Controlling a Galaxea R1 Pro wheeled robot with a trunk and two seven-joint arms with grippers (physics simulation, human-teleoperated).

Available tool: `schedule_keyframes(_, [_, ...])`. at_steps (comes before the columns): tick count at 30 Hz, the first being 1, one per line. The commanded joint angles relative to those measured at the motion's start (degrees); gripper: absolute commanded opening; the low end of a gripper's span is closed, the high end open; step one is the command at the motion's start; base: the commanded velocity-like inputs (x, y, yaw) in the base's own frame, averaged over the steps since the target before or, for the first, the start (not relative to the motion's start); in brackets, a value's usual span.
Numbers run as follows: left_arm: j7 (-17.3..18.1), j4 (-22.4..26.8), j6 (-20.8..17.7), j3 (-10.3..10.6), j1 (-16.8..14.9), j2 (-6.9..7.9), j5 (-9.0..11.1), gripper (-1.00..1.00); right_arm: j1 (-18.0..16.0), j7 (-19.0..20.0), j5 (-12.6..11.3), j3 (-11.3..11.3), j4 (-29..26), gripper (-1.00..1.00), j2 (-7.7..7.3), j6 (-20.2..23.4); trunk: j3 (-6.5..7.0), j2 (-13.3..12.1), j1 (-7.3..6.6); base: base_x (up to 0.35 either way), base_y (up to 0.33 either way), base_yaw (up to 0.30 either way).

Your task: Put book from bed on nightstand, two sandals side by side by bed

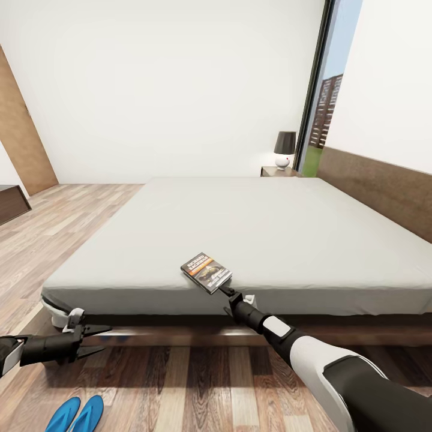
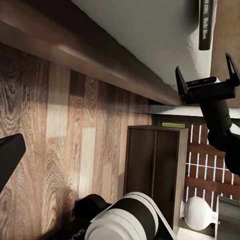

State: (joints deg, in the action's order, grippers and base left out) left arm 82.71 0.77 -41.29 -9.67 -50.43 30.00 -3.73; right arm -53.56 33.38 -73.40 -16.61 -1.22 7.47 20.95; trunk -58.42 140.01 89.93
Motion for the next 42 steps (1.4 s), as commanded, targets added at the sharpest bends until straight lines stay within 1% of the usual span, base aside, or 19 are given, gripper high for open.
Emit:
schedule_keyframes(1, [0.3,0.0,-0.6,-0.3,0.0,0.04,-0.4,1.00,0.0,0.1,-0.6,-0.4,0.1,1.00,0.00,0.2,-0.05,0.0,-0.01,0.000,0.000,0.000])
schedule_keyframes(9, [0.3,0.0,-0.6,-0.3,0.0,0.31,-0.4,1.00,0.0,0.0,-0.6,-0.4,0.1,1.00,0.11,0.1,-0.05,0.0,-0.01,0.000,0.000,0.000])
schedule_keyframes(21, [2.0,0.0,-0.6,-0.3,0.0,0.55,-0.5,1.00,0.0,-0.2,-0.6,-0.4,0.1,1.00,0.68,-0.1,-0.05,0.0,-0.01,0.000,0.000,0.000])
schedule_keyframes(42, [2.2,0.0,-0.5,-0.3,0.3,0.84,-0.6,1.00,0.0,-0.2,-0.6,-0.4,0.0,1.00,0.79,0.1,-0.05,0.0,-0.01,0.016,0.000,0.000])
